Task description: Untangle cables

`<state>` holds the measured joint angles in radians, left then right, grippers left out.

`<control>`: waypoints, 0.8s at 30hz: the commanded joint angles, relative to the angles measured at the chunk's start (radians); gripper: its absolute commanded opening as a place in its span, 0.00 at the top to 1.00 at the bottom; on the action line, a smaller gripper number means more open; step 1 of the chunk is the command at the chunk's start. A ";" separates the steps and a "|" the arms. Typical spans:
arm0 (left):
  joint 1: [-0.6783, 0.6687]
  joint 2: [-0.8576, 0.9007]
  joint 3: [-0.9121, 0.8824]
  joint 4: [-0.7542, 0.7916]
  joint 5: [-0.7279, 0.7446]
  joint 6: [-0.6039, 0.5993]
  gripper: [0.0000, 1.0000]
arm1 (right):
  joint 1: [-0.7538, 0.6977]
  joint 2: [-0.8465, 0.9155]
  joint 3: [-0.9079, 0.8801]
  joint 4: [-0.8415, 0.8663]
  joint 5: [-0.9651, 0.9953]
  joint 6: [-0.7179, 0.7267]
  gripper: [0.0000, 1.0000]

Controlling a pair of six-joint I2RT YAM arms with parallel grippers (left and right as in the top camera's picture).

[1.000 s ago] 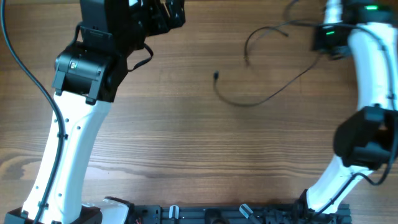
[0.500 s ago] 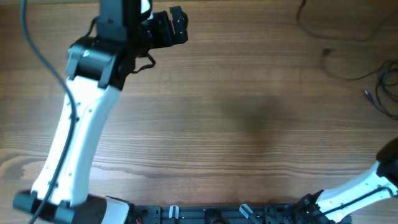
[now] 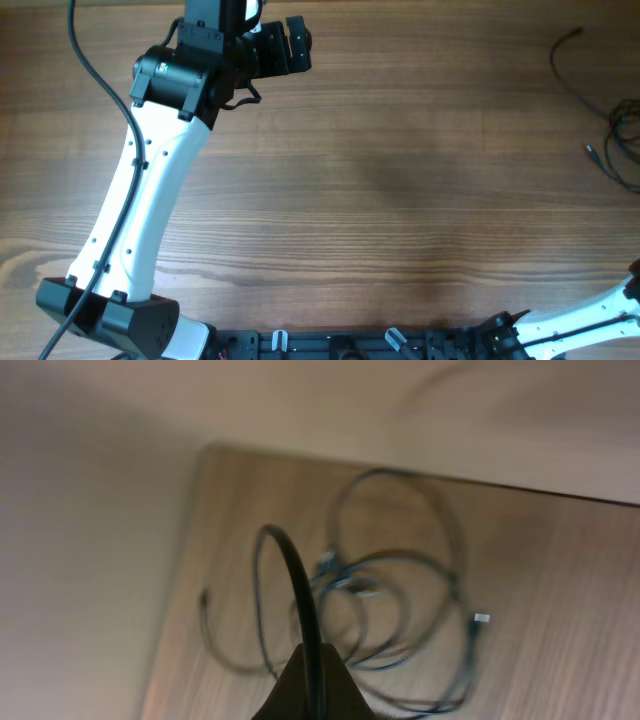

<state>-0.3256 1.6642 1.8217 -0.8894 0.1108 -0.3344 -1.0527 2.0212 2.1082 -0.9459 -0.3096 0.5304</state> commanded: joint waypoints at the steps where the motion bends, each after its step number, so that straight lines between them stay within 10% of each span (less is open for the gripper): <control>1: -0.019 -0.003 0.011 0.008 0.015 0.016 0.00 | -0.001 -0.011 0.014 -0.035 0.235 0.306 0.96; 7: -0.045 -0.003 0.011 0.005 0.015 0.016 0.00 | -0.008 -0.005 0.003 -0.136 0.554 0.512 0.96; 14: -0.065 -0.003 0.011 0.006 0.015 0.016 0.00 | -0.079 0.035 -0.046 -0.166 0.463 0.573 0.94; 19: -0.065 0.002 0.011 0.006 0.016 0.016 0.00 | -0.069 0.077 -0.049 -0.163 0.298 0.455 0.01; 24: -0.066 0.002 0.011 0.005 0.021 0.016 0.00 | -0.019 0.096 -0.049 -0.223 0.285 0.439 0.00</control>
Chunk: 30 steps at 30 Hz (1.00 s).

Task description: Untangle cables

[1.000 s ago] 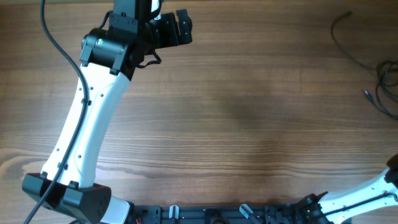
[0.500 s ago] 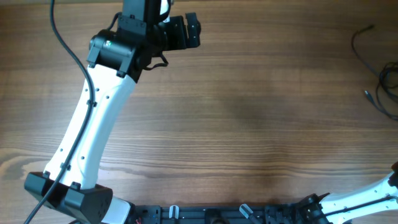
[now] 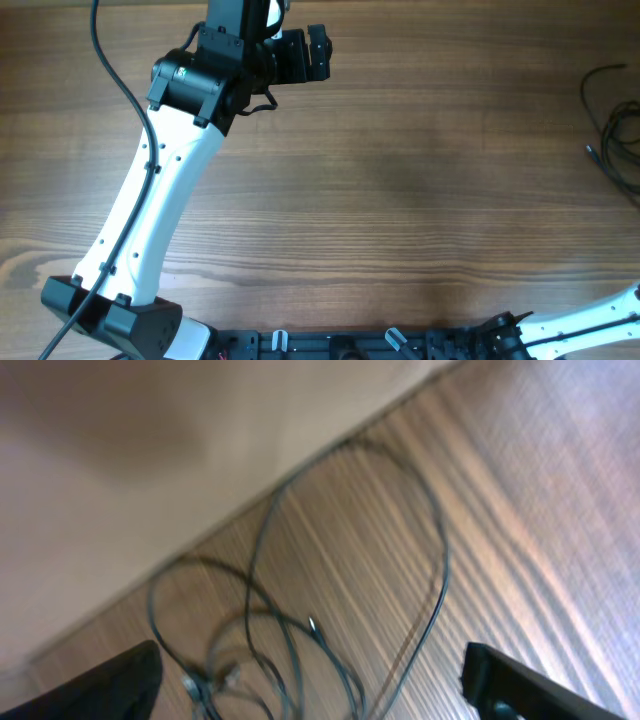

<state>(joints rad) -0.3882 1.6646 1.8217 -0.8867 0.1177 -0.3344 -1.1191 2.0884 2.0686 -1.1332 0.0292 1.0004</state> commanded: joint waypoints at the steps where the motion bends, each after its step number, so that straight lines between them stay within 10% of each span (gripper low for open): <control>1: -0.003 0.002 0.011 0.003 0.019 0.016 0.00 | 0.056 0.030 -0.010 -0.051 -0.053 -0.031 0.00; 6: -0.010 0.002 0.011 0.004 0.024 0.016 0.01 | 0.152 0.031 -0.014 -0.113 -0.062 -0.123 0.00; 19: -0.006 0.002 0.011 0.006 -0.121 0.016 0.02 | 0.620 0.031 -0.014 -0.090 -0.428 -1.036 0.00; 30: -0.006 -0.080 0.011 0.014 -0.123 0.013 0.00 | 1.002 0.010 -0.014 -0.150 -0.541 -1.183 0.00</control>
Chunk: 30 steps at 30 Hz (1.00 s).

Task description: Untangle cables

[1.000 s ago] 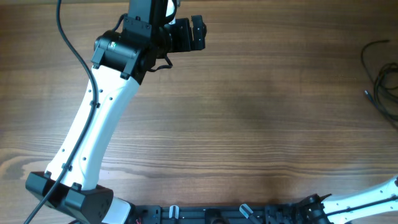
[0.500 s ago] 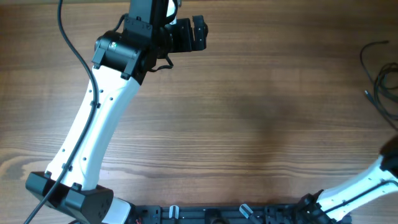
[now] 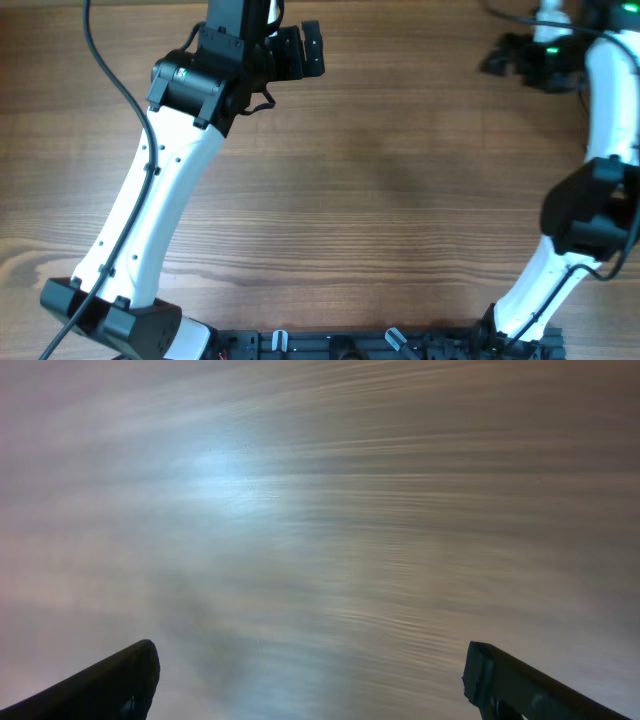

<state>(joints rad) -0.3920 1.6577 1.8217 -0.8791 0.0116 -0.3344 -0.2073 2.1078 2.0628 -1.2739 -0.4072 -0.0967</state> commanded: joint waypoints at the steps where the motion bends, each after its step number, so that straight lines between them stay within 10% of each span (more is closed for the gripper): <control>1: -0.003 -0.085 0.011 0.002 -0.017 0.013 0.00 | 0.120 -0.014 -0.008 -0.010 -0.121 -0.086 0.01; 30: -0.003 -0.464 0.011 -0.263 -0.062 0.016 0.02 | 0.443 -1.002 -0.008 -0.290 0.183 0.075 0.00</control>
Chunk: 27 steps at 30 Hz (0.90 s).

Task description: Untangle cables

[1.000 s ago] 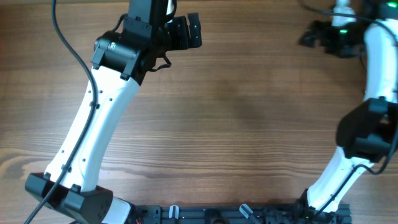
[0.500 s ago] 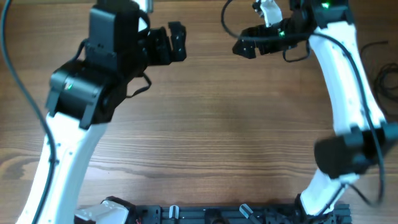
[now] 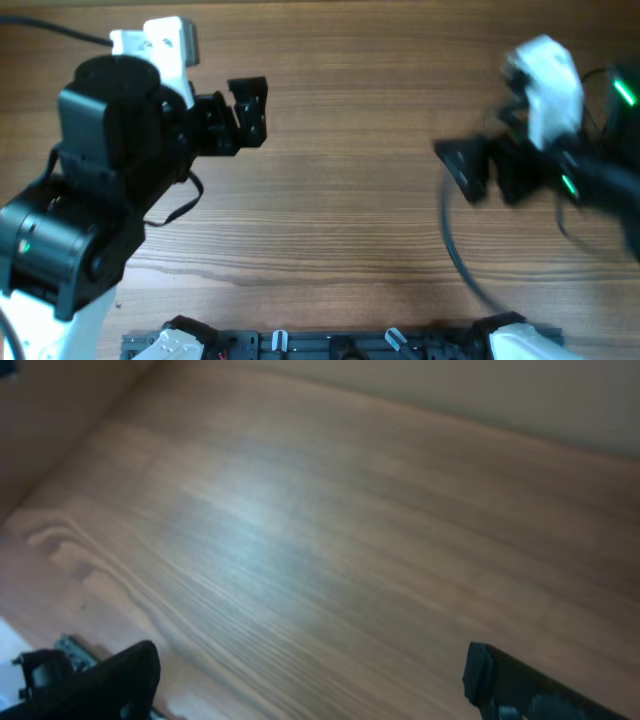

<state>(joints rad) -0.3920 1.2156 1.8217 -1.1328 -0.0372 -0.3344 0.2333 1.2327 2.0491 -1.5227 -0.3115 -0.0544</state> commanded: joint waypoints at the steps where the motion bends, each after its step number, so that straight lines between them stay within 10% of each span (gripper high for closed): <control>1: -0.003 -0.024 0.011 -0.010 -0.013 0.016 0.02 | 0.002 -0.156 0.005 -0.054 0.093 0.042 0.00; 13: -0.003 -0.026 0.011 -0.032 -0.013 0.016 0.01 | 0.002 -0.661 -0.016 -0.085 0.364 0.261 0.00; 27: -0.003 -0.025 0.011 -0.054 -0.013 0.039 0.00 | 0.002 -0.926 -0.134 -0.086 0.097 0.200 0.00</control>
<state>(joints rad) -0.3920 1.1938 1.8217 -1.1801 -0.0372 -0.3241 0.2333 0.3157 1.9965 -1.6096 -0.0509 0.1898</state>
